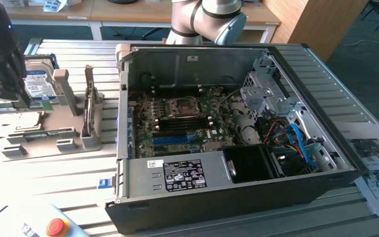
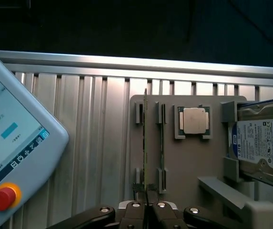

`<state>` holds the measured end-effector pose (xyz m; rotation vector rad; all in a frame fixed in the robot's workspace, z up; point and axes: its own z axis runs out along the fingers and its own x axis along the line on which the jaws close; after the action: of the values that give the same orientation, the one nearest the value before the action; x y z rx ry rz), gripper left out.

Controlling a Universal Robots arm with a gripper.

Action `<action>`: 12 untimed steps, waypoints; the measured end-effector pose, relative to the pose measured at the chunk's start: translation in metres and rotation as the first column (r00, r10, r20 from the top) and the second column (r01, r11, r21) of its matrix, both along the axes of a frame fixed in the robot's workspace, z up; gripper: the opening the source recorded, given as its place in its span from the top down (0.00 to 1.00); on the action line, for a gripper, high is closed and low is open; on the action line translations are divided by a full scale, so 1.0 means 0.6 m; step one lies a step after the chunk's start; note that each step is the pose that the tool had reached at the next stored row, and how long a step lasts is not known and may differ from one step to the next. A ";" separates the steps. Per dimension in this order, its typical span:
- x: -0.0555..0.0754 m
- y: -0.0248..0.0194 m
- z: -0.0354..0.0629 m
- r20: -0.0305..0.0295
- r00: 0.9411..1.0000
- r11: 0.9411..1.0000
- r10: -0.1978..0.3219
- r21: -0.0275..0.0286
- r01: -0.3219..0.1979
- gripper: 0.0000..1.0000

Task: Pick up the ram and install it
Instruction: 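Pick up the ram and move it above insertion slot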

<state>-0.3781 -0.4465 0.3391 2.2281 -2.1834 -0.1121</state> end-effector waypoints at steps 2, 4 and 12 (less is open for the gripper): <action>0.000 0.0001 0.007 0.000 1.000 1.000 0.000 -0.003 0.000 0.88; 0.001 0.0001 0.014 0.000 1.000 1.000 0.000 -0.006 0.000 0.88; 0.001 0.0001 0.041 -0.001 1.000 1.000 0.000 -0.019 0.000 0.88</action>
<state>-0.3772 -0.4465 0.3639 2.2181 -2.1750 -0.0921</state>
